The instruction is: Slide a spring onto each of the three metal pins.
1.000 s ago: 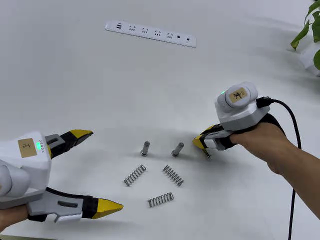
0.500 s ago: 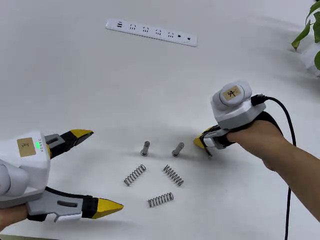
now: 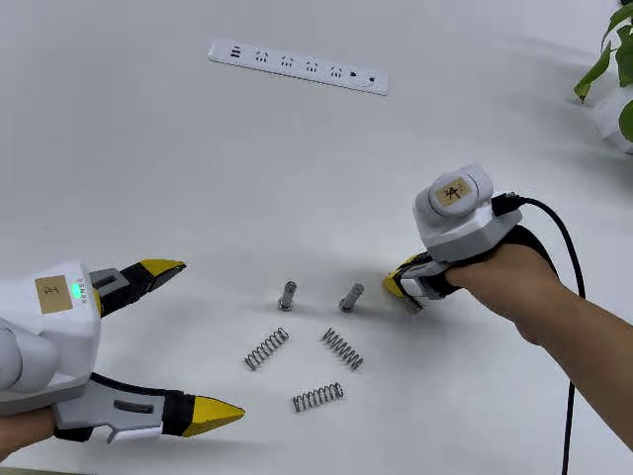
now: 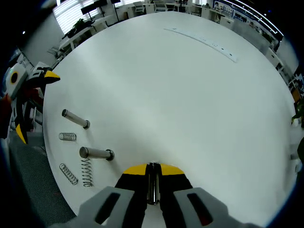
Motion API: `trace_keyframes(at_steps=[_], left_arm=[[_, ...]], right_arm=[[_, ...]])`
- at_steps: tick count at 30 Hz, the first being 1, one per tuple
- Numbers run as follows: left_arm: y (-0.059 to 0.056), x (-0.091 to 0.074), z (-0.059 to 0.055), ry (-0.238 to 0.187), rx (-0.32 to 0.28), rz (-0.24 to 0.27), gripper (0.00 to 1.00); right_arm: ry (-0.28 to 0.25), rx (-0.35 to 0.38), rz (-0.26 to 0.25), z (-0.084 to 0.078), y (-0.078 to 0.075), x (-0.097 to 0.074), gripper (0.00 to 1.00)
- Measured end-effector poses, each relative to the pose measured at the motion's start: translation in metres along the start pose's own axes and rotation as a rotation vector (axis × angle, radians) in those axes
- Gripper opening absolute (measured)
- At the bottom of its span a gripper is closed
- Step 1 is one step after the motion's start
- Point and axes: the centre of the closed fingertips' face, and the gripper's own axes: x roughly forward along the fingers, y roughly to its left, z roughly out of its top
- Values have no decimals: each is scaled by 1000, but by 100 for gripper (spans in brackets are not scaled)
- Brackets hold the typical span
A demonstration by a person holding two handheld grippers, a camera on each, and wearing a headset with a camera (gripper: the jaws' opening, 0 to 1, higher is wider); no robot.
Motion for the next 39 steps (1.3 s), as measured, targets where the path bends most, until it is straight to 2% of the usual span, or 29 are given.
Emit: trace_keyframes(at_steps=[13,16,20,23,28,32,39], left_arm=[[-2,0,0,-2,9,-7,100],[-2,-1,1,-1,13,-8,100],[-5,-1,2,1,17,-12,100],[-6,-1,2,3,18,-16,100],[-7,-2,2,4,23,-23,100],[-7,-2,2,3,28,-27,100],[-10,-1,4,3,34,-34,100]], right_arm=[[-57,1,5,1,4,-16,9],[-70,1,4,3,0,-16,9],[-94,5,-1,2,9,-27,9],[-116,18,-1,3,5,-27,9],[-141,27,-9,-1,13,-38,9],[-162,34,-16,-2,7,-38,9],[-197,45,-27,-6,7,-46,9]])
